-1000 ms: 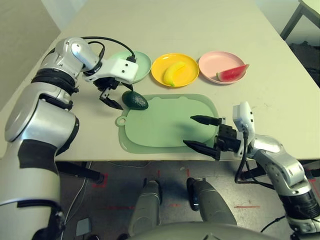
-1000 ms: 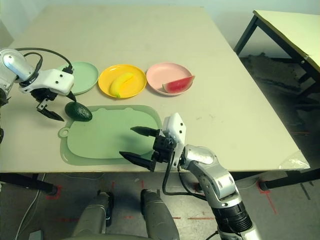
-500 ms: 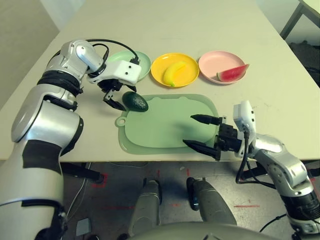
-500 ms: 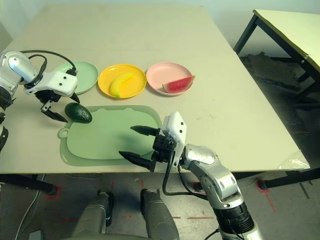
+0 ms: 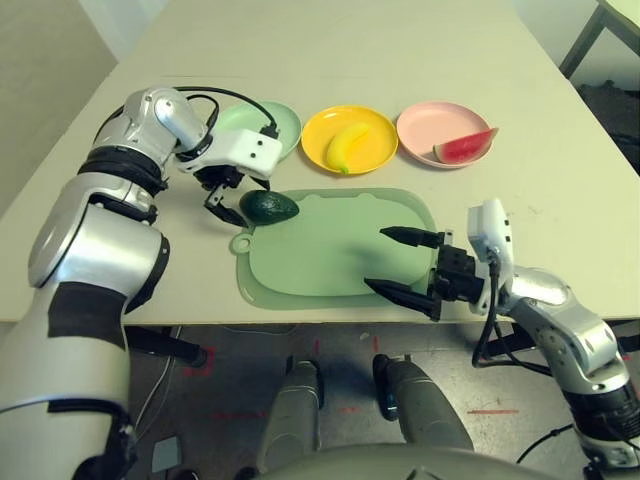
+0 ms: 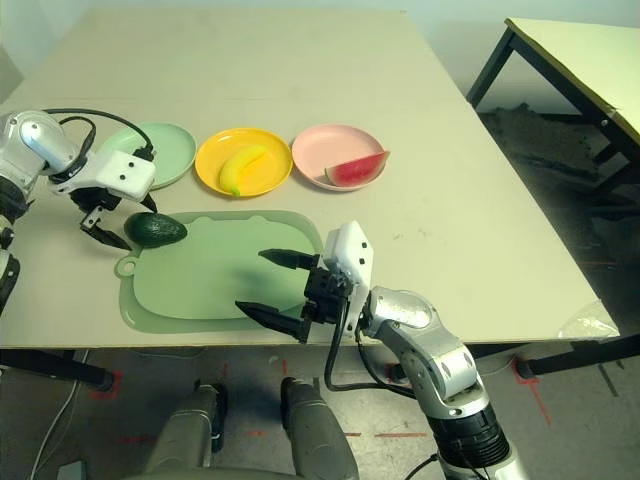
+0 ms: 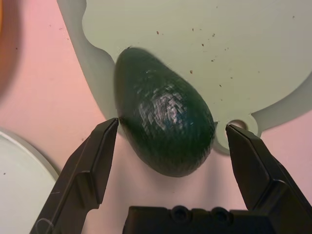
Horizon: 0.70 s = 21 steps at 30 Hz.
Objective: Place the fruits into color-matched plates.
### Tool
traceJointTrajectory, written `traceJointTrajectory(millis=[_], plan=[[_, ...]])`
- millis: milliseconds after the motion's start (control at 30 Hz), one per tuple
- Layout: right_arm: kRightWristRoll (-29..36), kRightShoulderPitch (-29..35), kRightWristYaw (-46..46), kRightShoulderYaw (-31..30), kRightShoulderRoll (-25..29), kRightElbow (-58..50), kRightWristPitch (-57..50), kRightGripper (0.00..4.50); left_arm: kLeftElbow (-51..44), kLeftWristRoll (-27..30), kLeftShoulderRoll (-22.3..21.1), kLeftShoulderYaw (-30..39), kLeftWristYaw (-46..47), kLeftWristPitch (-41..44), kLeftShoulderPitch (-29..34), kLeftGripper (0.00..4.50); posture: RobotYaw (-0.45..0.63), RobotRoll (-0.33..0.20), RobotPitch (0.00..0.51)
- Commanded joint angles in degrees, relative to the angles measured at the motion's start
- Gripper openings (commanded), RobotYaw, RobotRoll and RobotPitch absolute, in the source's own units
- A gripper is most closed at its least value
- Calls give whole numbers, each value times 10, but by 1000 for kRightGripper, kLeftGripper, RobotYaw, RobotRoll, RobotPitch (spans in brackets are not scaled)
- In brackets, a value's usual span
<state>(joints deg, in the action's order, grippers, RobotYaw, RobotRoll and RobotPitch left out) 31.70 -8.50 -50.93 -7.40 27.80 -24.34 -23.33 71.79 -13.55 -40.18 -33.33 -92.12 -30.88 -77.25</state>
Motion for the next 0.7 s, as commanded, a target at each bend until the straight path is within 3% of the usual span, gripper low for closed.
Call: traceJointTrajectory(millis=[33, 467, 700], plan=[[7, 6, 2, 6, 5, -10, -6, 4500, 5, -14, 4, 15, -4, -2, 9, 4487, -277, 0, 196], [9, 1, 4, 2, 1, -9, -6, 4500, 7, -44, 3, 35, -4, 7, 7, 4487, -274, 0, 196], [6, -2, 3, -2, -4, -5, -3, 4500, 12, -35, 11, 37, -4, 107, -12, 4487, -265, 0, 195]])
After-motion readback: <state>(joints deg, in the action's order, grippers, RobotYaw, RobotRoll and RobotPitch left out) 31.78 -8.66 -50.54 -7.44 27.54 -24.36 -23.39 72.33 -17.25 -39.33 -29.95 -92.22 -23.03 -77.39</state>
